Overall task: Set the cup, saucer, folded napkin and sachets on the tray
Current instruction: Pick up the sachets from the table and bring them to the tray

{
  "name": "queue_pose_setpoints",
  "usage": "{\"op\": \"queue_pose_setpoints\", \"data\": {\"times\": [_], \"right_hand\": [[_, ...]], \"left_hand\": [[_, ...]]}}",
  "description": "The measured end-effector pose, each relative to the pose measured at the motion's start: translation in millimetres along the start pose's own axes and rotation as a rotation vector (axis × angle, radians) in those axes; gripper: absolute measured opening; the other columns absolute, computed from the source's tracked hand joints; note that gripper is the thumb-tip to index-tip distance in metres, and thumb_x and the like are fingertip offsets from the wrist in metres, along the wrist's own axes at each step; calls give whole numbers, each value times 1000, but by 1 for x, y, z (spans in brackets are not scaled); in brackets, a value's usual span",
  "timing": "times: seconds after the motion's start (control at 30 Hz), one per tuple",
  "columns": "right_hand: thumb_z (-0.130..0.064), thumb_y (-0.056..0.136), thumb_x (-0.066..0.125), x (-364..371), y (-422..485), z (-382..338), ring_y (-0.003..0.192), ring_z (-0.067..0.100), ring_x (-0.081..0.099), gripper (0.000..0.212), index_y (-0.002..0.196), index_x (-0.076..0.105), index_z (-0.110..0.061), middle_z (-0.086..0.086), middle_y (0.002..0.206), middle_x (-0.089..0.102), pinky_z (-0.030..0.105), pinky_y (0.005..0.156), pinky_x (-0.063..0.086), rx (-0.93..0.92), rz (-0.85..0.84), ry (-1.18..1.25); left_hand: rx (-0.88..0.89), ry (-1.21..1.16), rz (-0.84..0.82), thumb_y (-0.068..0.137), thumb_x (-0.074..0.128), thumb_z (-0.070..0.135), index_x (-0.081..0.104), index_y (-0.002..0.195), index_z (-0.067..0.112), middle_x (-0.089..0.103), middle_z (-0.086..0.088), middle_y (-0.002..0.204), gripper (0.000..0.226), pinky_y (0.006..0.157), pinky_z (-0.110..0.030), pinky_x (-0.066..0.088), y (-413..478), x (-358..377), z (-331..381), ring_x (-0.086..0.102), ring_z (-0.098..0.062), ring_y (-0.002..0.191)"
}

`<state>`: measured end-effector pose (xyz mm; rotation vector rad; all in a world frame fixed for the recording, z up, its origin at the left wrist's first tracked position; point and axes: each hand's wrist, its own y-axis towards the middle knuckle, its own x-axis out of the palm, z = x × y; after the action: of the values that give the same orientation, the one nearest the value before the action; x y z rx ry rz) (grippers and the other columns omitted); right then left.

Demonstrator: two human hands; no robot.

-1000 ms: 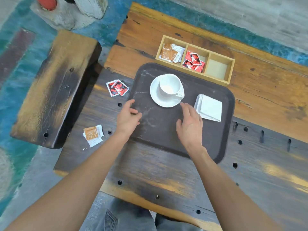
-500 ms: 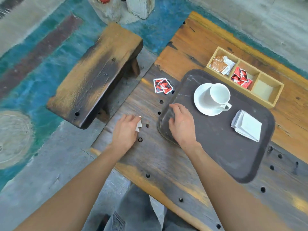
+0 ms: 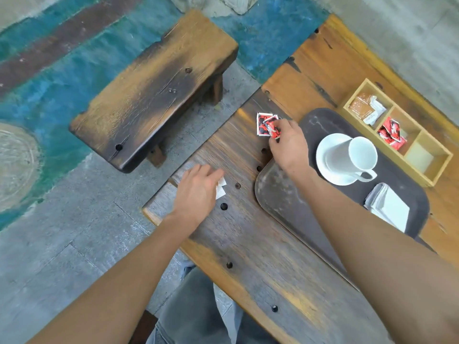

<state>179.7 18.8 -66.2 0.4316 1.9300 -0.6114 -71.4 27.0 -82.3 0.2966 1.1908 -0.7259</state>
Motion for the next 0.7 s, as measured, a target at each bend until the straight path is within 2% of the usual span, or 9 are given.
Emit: {"op": "queue_pose_setpoints", "data": {"times": [0.17,0.3,0.4,0.57,0.63,0.7], "right_hand": [[-22,94,64,1,30,3,119,41,56,38,129,56,-9,18,127,61,49,94,47,70,-29,-137],[-30,92,68,8,39,4,119,41,59,43,125,52,-8,18,126,62,51,98,42,108,-43,-243],[-29,89,70,9,43,5,115,40,61,39,118,52,-9,16,119,65,51,98,39,143,0,-202],[-22,88,73,3,43,7,103,38,65,34,111,51,-13,11,101,73,49,99,37,170,69,-42],[-22,87,73,-2,45,6,102,38,66,34,112,52,-13,9,103,74,47,97,39,186,117,50],[-26,86,75,-6,50,3,102,36,67,36,113,55,-13,7,104,74,47,98,46,199,118,153]], "left_hand": [[-7,-35,51,76,72,-13,71,89,11,63,-5,78,27,67,-33,37,-8,-9,-9,56,-27,73],[23,-37,32,77,69,-12,69,83,8,64,-7,86,21,71,-36,44,-16,-8,-18,56,-27,78],[16,-65,2,83,68,-4,69,87,7,62,-6,97,12,82,-41,51,-19,-6,-24,56,-25,87],[49,-104,13,86,69,6,69,87,7,63,-8,119,1,89,-37,52,-13,-6,-24,59,-25,108],[66,-117,-1,85,67,1,66,95,8,64,-8,120,12,93,-38,51,-8,-5,-23,59,-26,111],[78,-108,-32,84,67,-2,63,112,9,63,-5,119,30,96,-37,48,-3,-4,-21,57,-25,111]]}}
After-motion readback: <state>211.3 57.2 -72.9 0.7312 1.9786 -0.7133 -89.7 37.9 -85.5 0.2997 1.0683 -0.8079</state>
